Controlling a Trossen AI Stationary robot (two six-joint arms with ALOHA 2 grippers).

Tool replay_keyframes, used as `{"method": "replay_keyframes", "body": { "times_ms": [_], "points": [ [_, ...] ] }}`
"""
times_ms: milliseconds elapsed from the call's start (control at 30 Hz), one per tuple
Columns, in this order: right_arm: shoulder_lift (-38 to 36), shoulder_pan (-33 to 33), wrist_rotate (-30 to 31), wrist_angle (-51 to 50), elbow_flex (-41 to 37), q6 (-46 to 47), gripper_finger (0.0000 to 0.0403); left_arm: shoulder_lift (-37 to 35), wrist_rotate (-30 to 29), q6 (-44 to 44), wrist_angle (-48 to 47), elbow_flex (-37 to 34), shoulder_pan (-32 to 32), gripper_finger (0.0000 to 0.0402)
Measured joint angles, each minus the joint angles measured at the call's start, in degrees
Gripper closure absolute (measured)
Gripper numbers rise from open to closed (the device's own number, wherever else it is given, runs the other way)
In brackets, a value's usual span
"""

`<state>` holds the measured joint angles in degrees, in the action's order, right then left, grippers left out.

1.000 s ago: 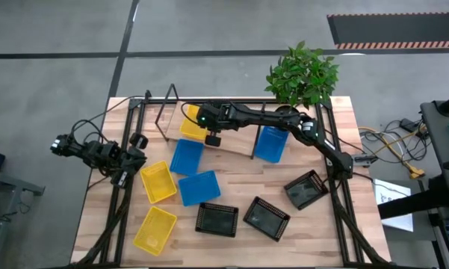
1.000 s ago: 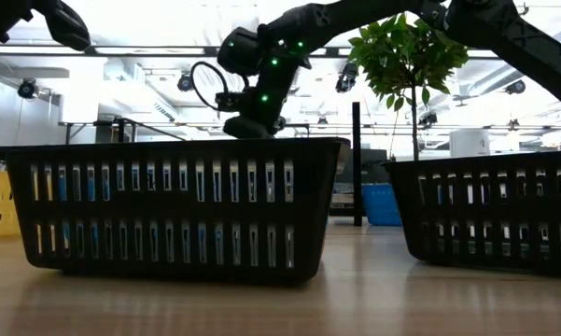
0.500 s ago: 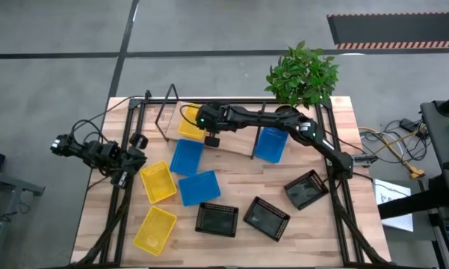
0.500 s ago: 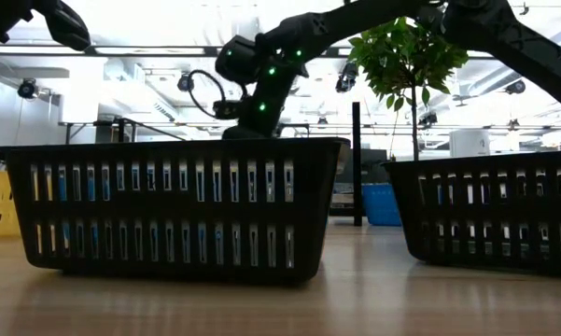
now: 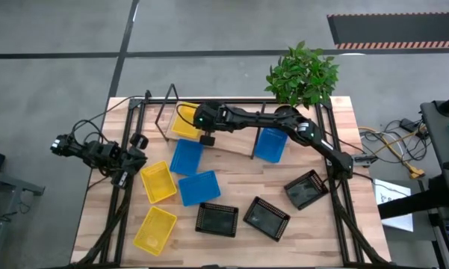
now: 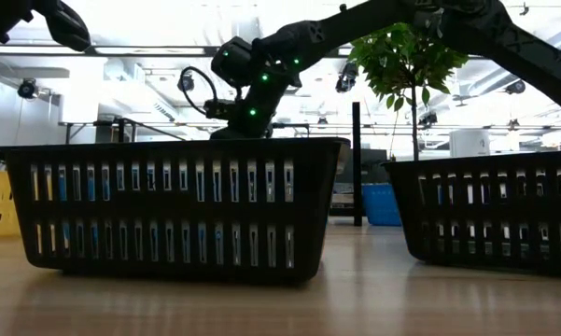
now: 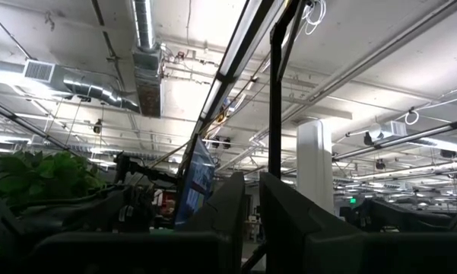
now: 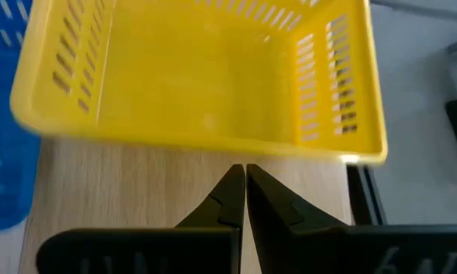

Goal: Stack baskets on shelf by color
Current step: Put the top right yellow basket on the shelf, then put the top left blue basket on the shelf

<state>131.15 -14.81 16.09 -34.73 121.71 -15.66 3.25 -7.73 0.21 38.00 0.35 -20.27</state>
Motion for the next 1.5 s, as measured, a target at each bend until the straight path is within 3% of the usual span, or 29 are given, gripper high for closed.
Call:
{"method": "replay_keyframes", "body": {
  "times_ms": [200, 533, 967, 1100, 1233, 1500],
  "points": [
    [1.1, 0.0, 0.0, 6.4, 0.1, -1.5, 0.0394, 0.0, 0.0, 0.1, 0.2, 0.0, 0.0, 0.0375],
    [-1.6, 1.4, 0.6, 2.2, 0.3, 1.1, 0.0394, 0.0, 0.0, 0.1, 0.0, 0.0, 0.0, 0.0375],
    [-9.3, 14.8, 0.4, -12.0, -0.7, 5.7, 0.0394, 0.0, 0.0, 0.1, 0.3, 0.0, 0.0, 0.0375],
    [-11.5, 20.3, 1.0, -11.5, -4.0, 7.1, 0.0394, 0.1, 0.0, 0.1, 0.2, 0.0, 0.0, 0.0375],
    [-14.4, 25.2, 5.3, -8.8, -9.4, 8.5, 0.0394, 0.7, 0.0, 0.1, 0.2, 0.0, 0.0, 0.0375],
    [-25.8, 30.6, 8.4, 2.7, -28.8, 12.1, 0.0394, 3.0, 0.0, 0.1, 1.2, 0.0, 0.0, 0.0375]
  ]
}}
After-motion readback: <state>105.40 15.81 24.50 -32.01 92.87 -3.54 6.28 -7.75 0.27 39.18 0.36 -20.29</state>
